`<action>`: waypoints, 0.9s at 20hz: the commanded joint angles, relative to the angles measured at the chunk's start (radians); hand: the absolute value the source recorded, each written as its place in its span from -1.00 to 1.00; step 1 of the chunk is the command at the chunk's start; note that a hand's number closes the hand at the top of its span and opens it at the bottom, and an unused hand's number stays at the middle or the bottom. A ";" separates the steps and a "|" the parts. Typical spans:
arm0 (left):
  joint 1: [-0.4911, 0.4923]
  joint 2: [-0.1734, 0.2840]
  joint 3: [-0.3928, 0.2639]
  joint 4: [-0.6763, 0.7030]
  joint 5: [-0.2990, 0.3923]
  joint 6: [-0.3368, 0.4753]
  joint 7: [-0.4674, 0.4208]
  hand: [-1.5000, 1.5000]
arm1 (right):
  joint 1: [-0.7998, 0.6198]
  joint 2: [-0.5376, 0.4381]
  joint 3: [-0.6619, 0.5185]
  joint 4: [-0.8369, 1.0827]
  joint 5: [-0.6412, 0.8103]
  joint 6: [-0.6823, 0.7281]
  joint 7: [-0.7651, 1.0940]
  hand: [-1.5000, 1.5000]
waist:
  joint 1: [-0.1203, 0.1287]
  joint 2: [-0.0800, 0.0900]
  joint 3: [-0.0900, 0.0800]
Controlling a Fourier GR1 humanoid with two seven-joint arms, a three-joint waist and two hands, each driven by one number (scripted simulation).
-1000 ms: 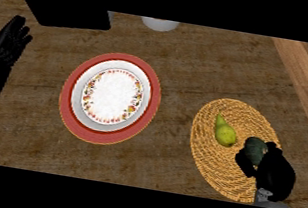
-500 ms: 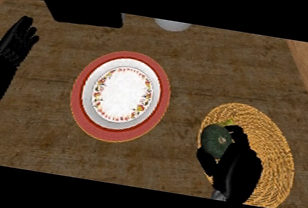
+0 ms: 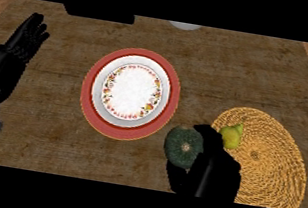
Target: Pick the squash from the placemat and place it in the plate
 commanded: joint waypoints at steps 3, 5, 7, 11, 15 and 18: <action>-0.033 -0.022 -0.025 0.013 -0.012 -0.002 -0.021 0.00 | -0.167 0.012 0.020 0.014 -0.024 0.034 0.275 1.00 | 0.040 0.021 0.003; -0.081 -0.025 -0.030 0.024 -0.016 0.011 0.019 0.00 | -0.212 0.012 -0.015 0.026 -0.062 0.042 0.275 1.00 | 0.037 0.024 0.004; -0.052 -0.025 -0.024 0.015 -0.007 -0.005 -0.022 0.00 | -0.248 0.012 -0.050 0.073 -0.106 0.016 0.275 1.00 | 0.067 0.028 0.003; -0.071 -0.014 -0.017 0.057 0.003 -0.029 -0.026 0.00 | -0.338 0.012 -0.144 0.151 -0.171 0.007 0.275 1.00 | 0.076 0.036 0.003; -0.090 -0.021 -0.034 0.040 -0.002 -0.033 -0.021 0.00 | -0.406 0.012 -0.217 0.281 -0.225 -0.016 0.275 1.00 | 0.092 0.034 0.005; -0.128 -0.036 -0.052 0.027 -0.007 -0.020 0.016 0.00 | -0.479 0.012 -0.262 0.396 -0.257 -0.026 0.275 1.00 | 0.105 0.037 0.006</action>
